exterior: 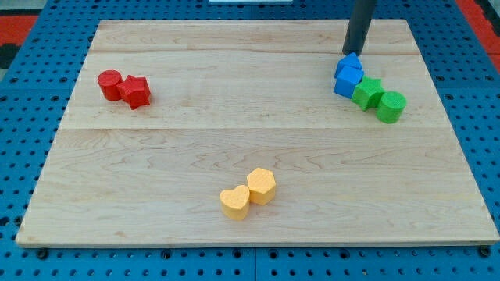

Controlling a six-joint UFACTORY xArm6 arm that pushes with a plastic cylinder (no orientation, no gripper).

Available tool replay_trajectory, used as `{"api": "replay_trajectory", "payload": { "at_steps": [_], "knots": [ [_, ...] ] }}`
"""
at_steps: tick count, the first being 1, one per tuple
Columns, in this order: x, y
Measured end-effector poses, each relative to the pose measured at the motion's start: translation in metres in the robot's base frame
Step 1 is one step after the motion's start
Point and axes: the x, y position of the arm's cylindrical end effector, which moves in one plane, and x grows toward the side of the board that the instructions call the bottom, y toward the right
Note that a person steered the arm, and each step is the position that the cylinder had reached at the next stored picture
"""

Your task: Push the hexagon into the blue cube

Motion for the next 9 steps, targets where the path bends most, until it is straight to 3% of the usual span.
{"api": "replay_trajectory", "payload": {
  "at_steps": [1, 2, 7, 8, 9],
  "knots": [
    [-0.025, -0.057],
    [-0.001, -0.104],
    [0.296, -0.001],
    [0.323, -0.039],
    [0.319, -0.113]
  ]
}}
